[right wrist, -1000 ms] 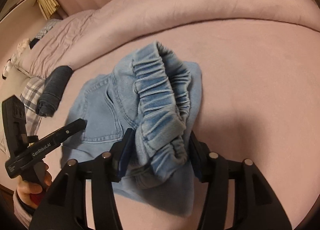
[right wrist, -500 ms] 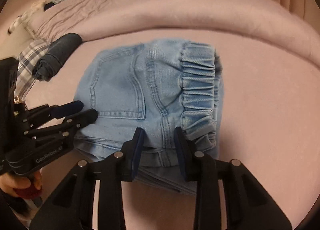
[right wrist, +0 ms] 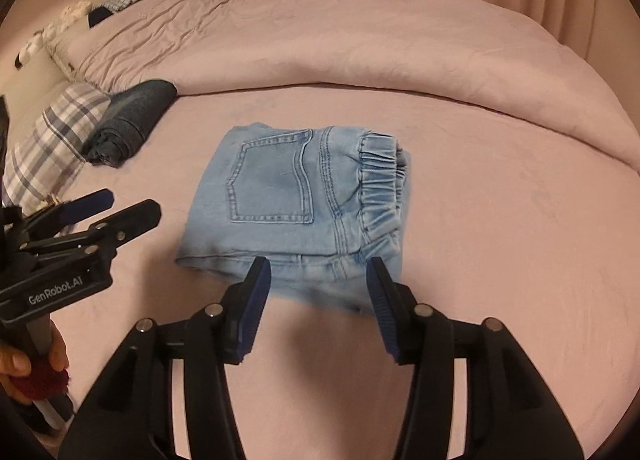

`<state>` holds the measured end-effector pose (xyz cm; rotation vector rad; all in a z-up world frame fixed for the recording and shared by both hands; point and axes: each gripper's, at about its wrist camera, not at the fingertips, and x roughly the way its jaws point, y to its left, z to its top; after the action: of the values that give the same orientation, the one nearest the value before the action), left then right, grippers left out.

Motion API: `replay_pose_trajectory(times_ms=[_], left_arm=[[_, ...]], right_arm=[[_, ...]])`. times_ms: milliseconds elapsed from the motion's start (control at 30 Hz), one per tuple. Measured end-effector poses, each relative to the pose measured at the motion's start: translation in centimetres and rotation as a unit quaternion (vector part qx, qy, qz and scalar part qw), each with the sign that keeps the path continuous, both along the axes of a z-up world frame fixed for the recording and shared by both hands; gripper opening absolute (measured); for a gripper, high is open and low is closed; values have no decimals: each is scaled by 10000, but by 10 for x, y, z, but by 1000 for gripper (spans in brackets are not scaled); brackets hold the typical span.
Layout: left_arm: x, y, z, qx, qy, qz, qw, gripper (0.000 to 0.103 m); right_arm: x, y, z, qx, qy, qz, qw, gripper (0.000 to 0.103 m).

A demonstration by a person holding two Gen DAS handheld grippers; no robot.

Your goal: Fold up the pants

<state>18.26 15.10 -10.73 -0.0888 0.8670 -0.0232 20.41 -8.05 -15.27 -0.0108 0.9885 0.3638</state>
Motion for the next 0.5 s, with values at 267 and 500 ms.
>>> replay_pose_trajectory(times_ms=[267, 500], left_arm=[[-49, -4, 46, 3, -134, 237, 9996, 92], [-81, -21, 74, 274, -296, 187, 9990, 92]], right_arm=[[-52, -13, 43, 196, -6, -120, 9997, 54], [-94, -17, 79, 132, -233, 5, 9996, 57]])
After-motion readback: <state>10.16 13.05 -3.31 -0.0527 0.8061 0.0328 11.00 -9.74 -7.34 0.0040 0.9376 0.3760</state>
